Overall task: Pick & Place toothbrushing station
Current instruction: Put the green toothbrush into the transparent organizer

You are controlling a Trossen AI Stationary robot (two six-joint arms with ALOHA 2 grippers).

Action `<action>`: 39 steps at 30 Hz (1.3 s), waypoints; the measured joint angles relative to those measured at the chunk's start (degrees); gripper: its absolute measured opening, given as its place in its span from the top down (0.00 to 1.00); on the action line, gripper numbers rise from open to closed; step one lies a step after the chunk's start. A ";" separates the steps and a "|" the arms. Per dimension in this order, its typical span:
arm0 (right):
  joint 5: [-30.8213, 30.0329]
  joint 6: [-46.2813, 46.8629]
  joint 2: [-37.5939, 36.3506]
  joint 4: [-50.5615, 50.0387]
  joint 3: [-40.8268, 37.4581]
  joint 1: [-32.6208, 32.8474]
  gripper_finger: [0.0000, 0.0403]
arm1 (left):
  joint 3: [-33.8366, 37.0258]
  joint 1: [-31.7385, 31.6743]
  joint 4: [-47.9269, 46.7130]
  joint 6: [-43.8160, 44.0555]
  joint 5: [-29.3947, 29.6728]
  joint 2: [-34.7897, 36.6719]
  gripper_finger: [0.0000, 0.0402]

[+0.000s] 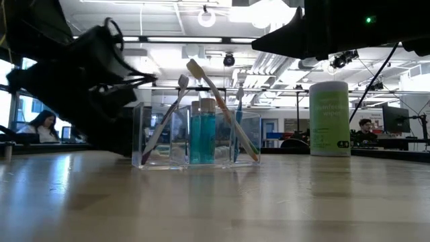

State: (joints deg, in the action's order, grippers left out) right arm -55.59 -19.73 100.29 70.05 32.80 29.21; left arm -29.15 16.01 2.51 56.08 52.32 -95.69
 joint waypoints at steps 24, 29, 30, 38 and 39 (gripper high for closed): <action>-0.01 -0.02 0.00 -0.03 0.00 0.00 0.63 | -0.22 26.74 0.06 -20.43 32.08 32.08 0.97; 0.00 -0.02 0.00 -0.01 0.00 0.00 0.63 | -0.28 35.19 21.22 -48.57 37.56 31.59 0.97; 0.00 -0.02 -0.01 -0.01 0.00 0.00 0.63 | -0.31 36.18 26.27 -54.88 37.26 30.81 0.97; 0.04 0.35 -0.01 0.06 0.00 0.00 0.63 | -0.35 38.14 53.69 -96.87 17.89 21.61 0.97; 0.04 0.35 0.00 0.06 0.00 0.00 0.63 | -0.41 38.14 54.28 -101.69 15.06 20.32 0.97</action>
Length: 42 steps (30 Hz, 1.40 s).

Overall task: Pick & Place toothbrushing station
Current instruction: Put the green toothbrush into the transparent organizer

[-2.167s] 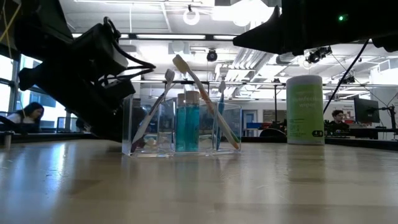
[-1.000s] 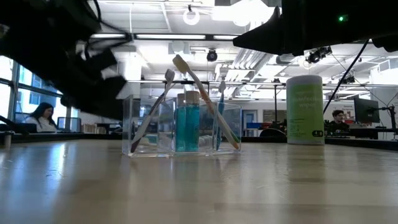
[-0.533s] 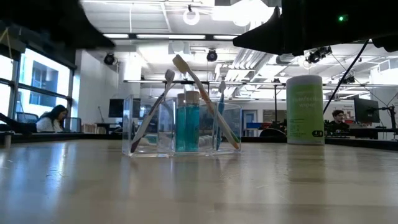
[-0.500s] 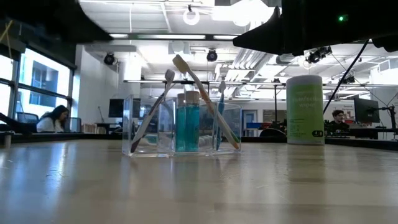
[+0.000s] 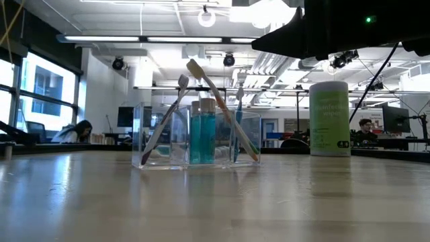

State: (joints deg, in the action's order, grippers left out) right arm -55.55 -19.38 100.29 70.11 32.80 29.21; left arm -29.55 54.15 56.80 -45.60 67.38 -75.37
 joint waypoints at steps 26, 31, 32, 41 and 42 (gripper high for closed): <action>0.02 0.07 -0.01 -0.20 0.00 0.04 0.63 | -1.91 0.93 5.77 -54.60 -2.60 -5.62 0.95; 0.02 0.05 0.00 -0.20 0.00 0.04 0.63 | -1.91 -2.67 -4.47 -50.96 -3.61 0.92 0.95; 0.02 -0.05 0.00 -0.20 0.00 0.04 0.63 | -1.91 -3.27 -7.32 -49.03 -3.67 1.95 0.95; 0.00 -0.31 0.00 -1.33 0.00 0.04 0.63 | -1.82 -6.08 -33.15 -25.58 -11.59 15.18 0.94; 0.00 -0.33 0.00 -1.33 0.00 0.04 0.63 | -1.82 -6.07 -34.91 -22.61 -11.59 16.91 0.94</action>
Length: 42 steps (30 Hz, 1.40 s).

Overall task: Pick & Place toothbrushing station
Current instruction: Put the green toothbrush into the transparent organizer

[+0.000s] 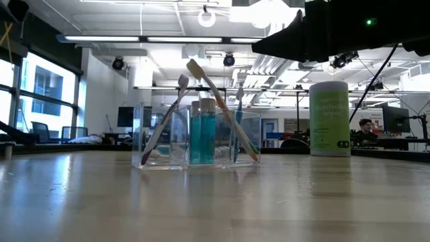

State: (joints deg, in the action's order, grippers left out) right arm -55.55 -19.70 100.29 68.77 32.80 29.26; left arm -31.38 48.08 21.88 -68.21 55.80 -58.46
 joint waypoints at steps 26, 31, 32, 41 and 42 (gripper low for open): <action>0.00 -0.02 -0.01 -0.02 0.00 0.00 0.63 | 0.00 8.22 -38.38 92.71 -2.81 8.11 0.97; 0.00 -0.02 0.00 -0.02 0.00 0.00 0.63 | 0.00 8.07 -39.71 121.99 -17.58 8.11 0.97; 0.02 -0.02 0.00 -0.02 0.00 -0.09 0.63 | 0.00 7.69 -40.06 127.82 -20.31 8.11 0.97; 0.02 0.24 0.00 -0.02 0.00 -0.15 0.63 | 0.00 3.08 -40.86 149.90 -33.05 8.10 0.97; 0.02 0.26 0.00 -0.02 0.00 -0.15 0.63 | 0.00 2.05 -40.74 151.38 -33.48 8.10 0.97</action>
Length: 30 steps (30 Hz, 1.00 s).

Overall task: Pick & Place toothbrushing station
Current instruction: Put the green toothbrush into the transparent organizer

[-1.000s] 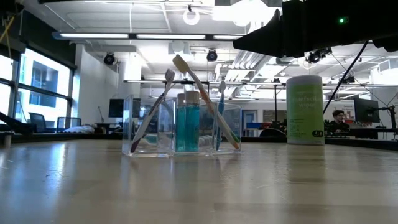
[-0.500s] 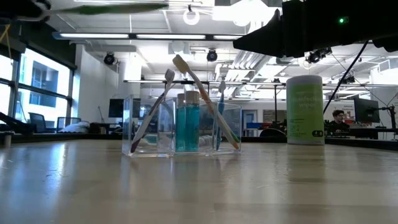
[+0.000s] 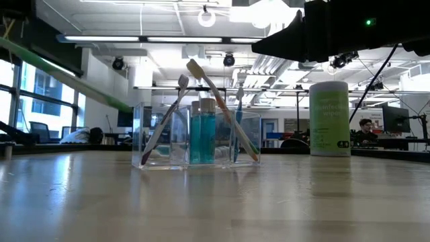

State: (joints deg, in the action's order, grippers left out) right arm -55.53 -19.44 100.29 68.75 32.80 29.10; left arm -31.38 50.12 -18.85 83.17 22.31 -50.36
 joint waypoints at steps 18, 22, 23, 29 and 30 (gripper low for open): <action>3.36 0.41 -1.11 1.90 0.02 1.25 0.63 | -0.24 -11.60 22.22 -40.41 -8.43 -0.01 0.97; 9.35 3.72 -3.49 1.58 0.20 2.47 0.63 | -0.24 -12.52 26.64 -56.10 -7.79 -0.01 0.97; 11.99 4.85 -4.47 1.59 0.28 2.60 0.63 | -0.24 -12.52 28.07 -60.82 -7.77 -0.01 0.97; 30.57 18.88 -10.76 -9.21 0.33 0.77 0.63 | -0.24 -10.82 35.67 -87.94 -5.75 -2.17 0.97; 34.35 22.43 -11.59 -11.34 0.33 -0.14 0.63 | -0.24 -10.49 36.81 -92.20 -5.50 -3.25 0.97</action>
State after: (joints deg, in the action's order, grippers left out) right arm -21.18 2.99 88.69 57.41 33.12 28.96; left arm -31.62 39.63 17.95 -9.03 16.82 -53.61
